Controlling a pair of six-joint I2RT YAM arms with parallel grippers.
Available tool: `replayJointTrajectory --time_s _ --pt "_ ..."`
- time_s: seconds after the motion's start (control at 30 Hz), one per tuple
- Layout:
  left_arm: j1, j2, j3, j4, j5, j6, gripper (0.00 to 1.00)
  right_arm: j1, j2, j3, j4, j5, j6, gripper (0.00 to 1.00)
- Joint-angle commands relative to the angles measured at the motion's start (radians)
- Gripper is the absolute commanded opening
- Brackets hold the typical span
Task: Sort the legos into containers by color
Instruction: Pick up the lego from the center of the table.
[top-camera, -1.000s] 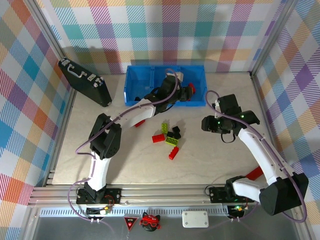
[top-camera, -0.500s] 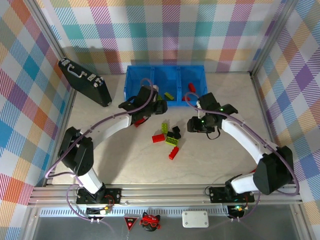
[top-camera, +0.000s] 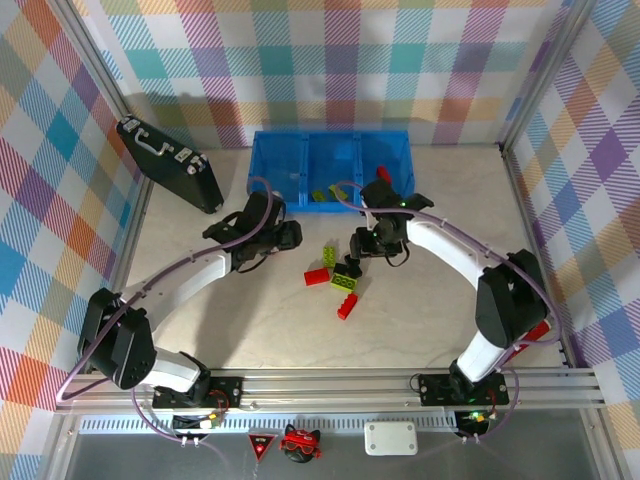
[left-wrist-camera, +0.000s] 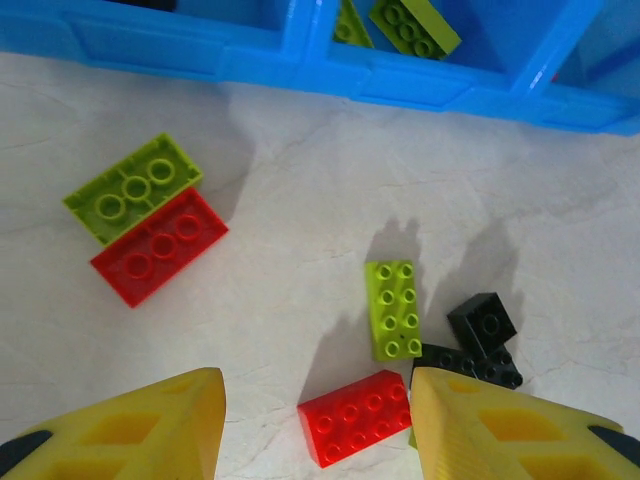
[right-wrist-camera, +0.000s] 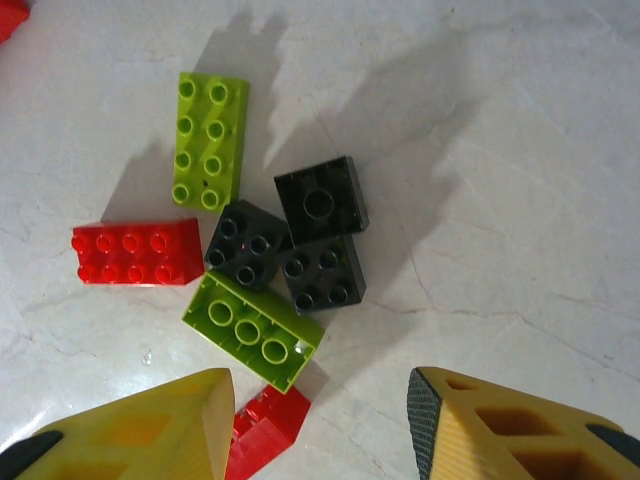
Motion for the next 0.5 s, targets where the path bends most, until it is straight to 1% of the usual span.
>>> replayJointTrajectory --time_s 0.0,0.2,0.47 --pt "0.039 -0.033 -0.016 -0.02 0.008 -0.035 0.52 0.008 0.025 0.045 -0.026 0.017 -0.023 0.51" --pt "0.123 -0.041 0.019 -0.098 0.021 -0.031 0.51 0.015 0.063 0.075 -0.027 0.014 -0.032 0.51" --pt "0.186 -0.024 0.031 -0.162 0.045 0.0 0.51 0.021 0.094 0.084 -0.029 0.001 -0.039 0.52"
